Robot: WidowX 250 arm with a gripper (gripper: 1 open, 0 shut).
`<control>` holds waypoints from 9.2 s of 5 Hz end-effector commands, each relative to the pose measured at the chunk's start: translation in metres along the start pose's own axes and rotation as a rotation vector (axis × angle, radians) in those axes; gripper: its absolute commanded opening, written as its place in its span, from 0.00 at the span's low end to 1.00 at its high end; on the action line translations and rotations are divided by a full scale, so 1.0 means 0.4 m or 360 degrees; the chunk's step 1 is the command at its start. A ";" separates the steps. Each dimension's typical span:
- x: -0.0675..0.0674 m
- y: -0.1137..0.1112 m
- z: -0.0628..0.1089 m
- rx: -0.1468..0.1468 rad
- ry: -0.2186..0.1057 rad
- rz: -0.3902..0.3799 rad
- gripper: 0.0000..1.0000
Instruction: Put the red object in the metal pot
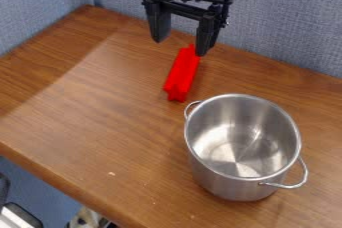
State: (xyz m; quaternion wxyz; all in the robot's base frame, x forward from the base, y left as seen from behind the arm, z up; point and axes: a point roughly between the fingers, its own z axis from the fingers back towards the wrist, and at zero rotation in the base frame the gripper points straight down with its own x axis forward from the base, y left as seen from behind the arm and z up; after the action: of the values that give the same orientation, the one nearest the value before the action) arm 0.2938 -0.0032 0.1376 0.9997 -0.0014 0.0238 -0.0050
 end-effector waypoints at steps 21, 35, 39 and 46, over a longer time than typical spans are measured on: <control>0.102 -0.141 0.032 0.0006 -0.0259 0.0031 0.00; 0.163 -0.015 -0.122 0.0115 -0.0032 0.0170 1.00; 0.129 0.023 -0.137 0.0077 0.0001 0.0121 1.00; 0.075 0.017 -0.231 0.0022 0.0073 0.0099 0.00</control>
State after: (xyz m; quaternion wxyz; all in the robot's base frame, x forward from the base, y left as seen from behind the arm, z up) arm 0.3134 0.0058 0.0244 0.9964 0.0062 0.0780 0.0316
